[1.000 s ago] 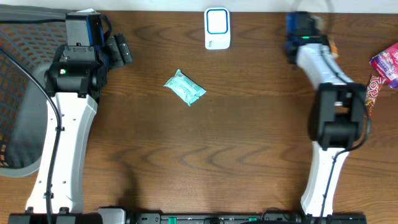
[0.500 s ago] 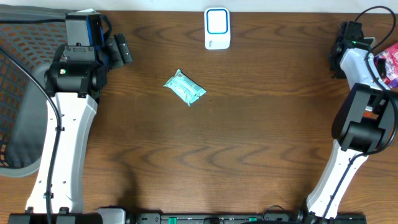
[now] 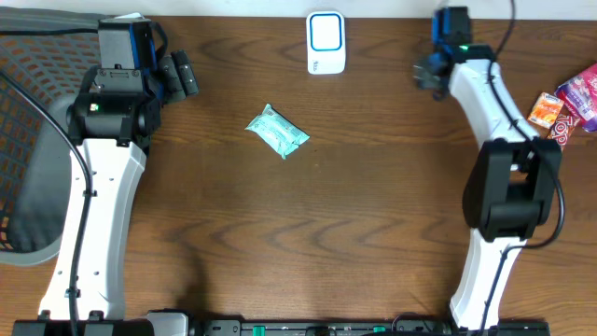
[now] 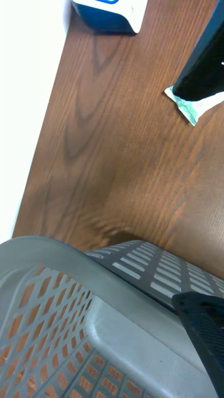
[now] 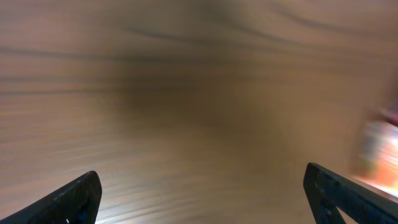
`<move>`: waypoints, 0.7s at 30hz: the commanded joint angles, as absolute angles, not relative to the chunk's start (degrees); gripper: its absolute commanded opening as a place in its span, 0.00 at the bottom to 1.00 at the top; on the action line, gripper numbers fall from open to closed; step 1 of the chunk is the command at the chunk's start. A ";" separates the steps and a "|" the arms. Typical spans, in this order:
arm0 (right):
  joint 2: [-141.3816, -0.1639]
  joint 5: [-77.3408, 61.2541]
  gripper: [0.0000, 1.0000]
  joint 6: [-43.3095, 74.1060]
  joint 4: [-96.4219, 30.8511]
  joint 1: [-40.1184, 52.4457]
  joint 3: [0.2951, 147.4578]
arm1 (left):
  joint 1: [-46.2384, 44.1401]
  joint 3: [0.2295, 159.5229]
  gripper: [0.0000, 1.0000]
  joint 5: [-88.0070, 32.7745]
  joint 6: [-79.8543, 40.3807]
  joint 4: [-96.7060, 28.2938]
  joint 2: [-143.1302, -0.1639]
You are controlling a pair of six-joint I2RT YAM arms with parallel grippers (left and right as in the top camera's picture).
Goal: Scan the item barcode
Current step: 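Carry the Kleenex pack to the right edge and release it, then move the right gripper to the green wipes pack and grasp it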
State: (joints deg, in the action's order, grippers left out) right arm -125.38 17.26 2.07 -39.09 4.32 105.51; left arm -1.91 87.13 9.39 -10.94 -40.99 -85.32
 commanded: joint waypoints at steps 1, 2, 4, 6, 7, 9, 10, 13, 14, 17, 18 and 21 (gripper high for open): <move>-122.48 -14.55 0.99 2.98 -38.39 7.53 105.75 | -1.63 87.22 0.98 10.11 -11.68 -41.15 -85.73; -122.78 -20.78 0.99 2.96 -37.87 8.64 105.73 | -1.63 87.22 0.98 10.11 -11.68 -41.17 -85.73; -123.61 -28.69 0.99 2.96 -36.73 10.87 105.73 | -1.63 87.22 0.98 10.11 -11.68 -41.15 -85.73; -124.62 -30.33 0.99 2.96 -36.16 13.47 105.73 | -1.63 87.22 0.98 10.11 -11.68 -41.15 -85.73; -125.19 -30.28 0.99 2.94 -36.12 14.94 105.73 | -1.63 87.22 0.98 10.11 -11.68 -41.15 -85.73; -126.32 -29.89 0.98 2.94 -36.14 17.52 105.73 | -1.63 87.22 0.98 10.11 -11.68 -41.15 -85.73; -126.96 -29.91 0.96 2.94 -36.23 19.05 105.73 | -1.63 87.22 0.98 10.11 -11.68 -41.15 -85.73; -128.18 -28.42 0.88 0.95 -36.32 23.40 105.73 | -1.63 87.22 0.98 10.11 -11.68 -41.15 -85.73; -128.22 -26.06 0.88 0.40 -36.32 24.62 105.73 | -1.63 87.22 0.97 10.11 -11.68 -41.15 -85.73; -128.27 -15.14 0.86 0.16 -36.75 28.58 105.73 | -1.63 87.22 0.98 10.11 -11.68 -41.15 -85.73; -128.27 -12.14 0.86 0.14 -36.84 29.98 105.73 | -1.63 87.22 0.98 10.11 -11.68 -41.17 -85.73; -128.29 -4.40 0.85 0.12 -37.01 33.52 105.73 | -1.63 87.22 0.98 10.11 -11.68 -41.15 -85.73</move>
State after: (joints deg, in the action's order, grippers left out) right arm -128.20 -15.49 1.23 -36.75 30.94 105.58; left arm -1.91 87.13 9.39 -10.94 -40.99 -85.32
